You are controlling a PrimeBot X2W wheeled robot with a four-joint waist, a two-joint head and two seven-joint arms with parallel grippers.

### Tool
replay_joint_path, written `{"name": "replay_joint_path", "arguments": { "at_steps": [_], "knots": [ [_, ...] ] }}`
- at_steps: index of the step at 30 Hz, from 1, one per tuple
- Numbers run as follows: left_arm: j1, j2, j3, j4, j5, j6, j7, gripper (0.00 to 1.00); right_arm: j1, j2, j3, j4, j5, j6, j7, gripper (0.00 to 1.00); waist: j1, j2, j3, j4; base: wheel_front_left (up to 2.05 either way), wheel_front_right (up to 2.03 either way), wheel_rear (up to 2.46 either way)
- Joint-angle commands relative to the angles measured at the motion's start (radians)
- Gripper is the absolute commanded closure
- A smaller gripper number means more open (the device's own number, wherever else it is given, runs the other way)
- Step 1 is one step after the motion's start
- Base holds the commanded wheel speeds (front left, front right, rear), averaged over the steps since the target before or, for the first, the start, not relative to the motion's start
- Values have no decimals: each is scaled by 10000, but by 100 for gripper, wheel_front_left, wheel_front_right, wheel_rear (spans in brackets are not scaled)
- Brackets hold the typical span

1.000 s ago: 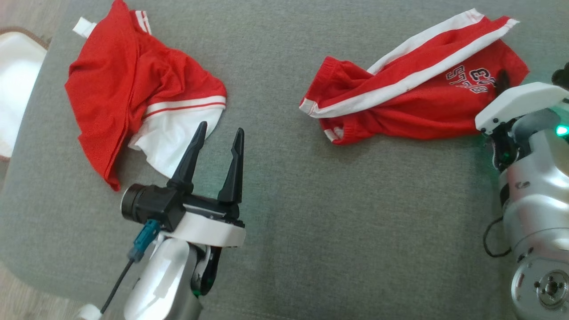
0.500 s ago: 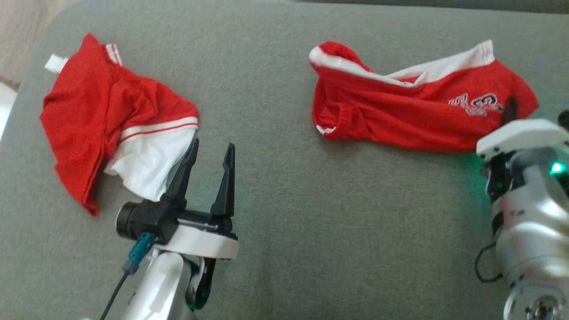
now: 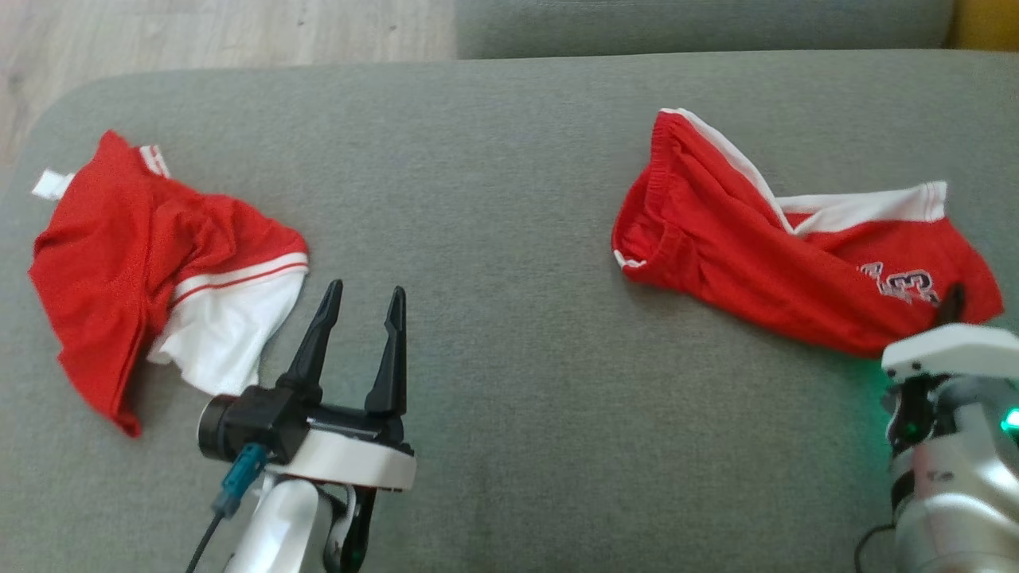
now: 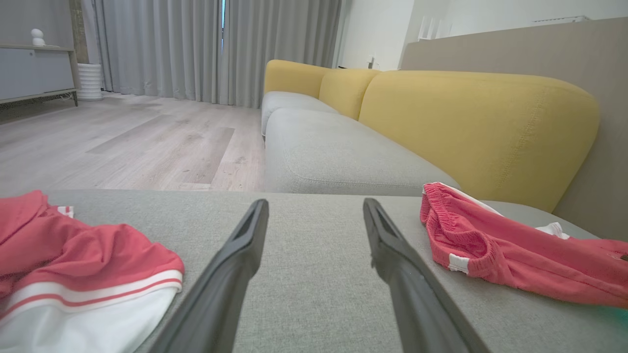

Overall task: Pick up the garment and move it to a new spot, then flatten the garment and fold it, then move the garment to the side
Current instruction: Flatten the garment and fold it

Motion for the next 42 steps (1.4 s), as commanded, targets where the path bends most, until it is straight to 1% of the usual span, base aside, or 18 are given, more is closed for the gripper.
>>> {"name": "replay_joint_path", "arguments": {
  "at_steps": [1,5,10,15,19,23,24,26,36,42],
  "knots": [
    [-132,43,450,-327,69,2,-53,0,-13,125,257,-357,192,65,-162,100,3,0,-77,-192,0,0,0],
    [-99,43,430,-308,161,-63,-53,0,22,133,796,-117,918,65,-254,100,3,0,-70,-354,0,0,0],
    [-153,43,443,-291,215,-105,-53,0,-30,134,1324,-54,1449,65,-304,100,3,0,-51,-420,0,0,0],
    [-209,43,374,-242,210,-141,-53,0,-3,135,1820,-681,1879,65,-312,100,3,0,-112,-323,0,0,0],
    [-152,43,371,-203,200,-144,-53,0,-11,136,2189,-1263,2139,65,-313,100,3,0,-219,-127,0,0,0],
    [-96,43,346,-164,186,-146,-53,0,-109,136,2776,-1723,2435,65,-314,100,3,0,-316,146,0,0,0],
    [-77,43,336,-153,165,-132,-53,0,-162,136,3156,-1870,2592,65,-314,100,3,0,-358,279,0,0,0],
    [-48,43,316,-144,147,-126,-53,0,-225,136,3603,-1981,2760,65,-314,100,3,0,-390,410,0,0,0],
    [-10,43,170,-90,160,-137,-53,0,-451,137,5627,-2611,3618,65,-315,100,3,0,-346,1109,0,0,0],
    [-79,43,59,-66,143,-147,-53,0,-519,137,6927,-2730,3934,65,-315,100,3,0,-188,1528,0,0,0]
  ]
}}
